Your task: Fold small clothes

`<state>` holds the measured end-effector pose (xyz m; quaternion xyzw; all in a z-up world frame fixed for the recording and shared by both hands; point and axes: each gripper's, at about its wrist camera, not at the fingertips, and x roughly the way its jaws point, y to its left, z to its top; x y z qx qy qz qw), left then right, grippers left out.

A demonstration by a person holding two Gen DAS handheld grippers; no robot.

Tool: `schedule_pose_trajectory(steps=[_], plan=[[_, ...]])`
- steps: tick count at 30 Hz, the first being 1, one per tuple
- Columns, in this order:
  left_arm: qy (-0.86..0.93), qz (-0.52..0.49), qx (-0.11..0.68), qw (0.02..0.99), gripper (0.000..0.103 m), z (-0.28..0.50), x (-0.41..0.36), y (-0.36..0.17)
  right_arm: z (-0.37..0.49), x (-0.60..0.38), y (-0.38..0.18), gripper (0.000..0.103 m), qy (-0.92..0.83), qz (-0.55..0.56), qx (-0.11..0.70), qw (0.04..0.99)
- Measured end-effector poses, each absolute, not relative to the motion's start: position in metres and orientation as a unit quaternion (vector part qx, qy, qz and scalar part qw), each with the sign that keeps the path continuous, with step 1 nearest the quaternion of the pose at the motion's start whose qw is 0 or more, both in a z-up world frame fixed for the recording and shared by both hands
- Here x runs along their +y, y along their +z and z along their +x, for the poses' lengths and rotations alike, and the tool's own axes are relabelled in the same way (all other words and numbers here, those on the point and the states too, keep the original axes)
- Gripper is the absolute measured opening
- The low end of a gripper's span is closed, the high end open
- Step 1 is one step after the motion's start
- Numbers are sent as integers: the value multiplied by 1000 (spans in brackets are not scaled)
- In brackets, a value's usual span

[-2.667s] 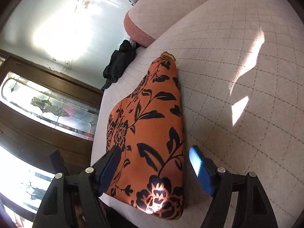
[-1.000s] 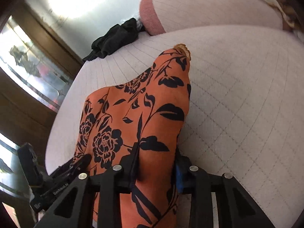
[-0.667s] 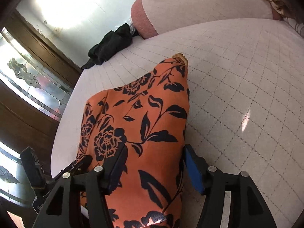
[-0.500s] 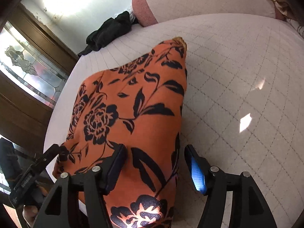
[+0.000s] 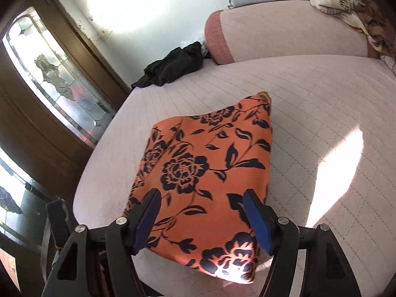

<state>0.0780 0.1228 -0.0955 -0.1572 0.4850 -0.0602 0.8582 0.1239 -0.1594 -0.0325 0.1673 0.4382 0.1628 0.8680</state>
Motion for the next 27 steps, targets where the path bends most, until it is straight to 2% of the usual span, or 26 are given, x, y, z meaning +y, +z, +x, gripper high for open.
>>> schedule_pose_trajectory(steps=[5,9,12,23,27], plan=[[-63,-182,455,869,55,69,140,-66,132,-147,-95,76,177,211,515,812],[-64,-162,443,879,55,72,136,-59,123,-140,-85,76,183,191,497,826],[-45,-132,515,846,58,90,127,-100,122,-139,-84,77,189,192,499,824],[-51,-115,496,859,61,87,127,-101,151,-150,-63,77,216,230,479,819],[-53,-111,494,861,62,87,125,-101,173,-156,-87,79,210,271,499,796]])
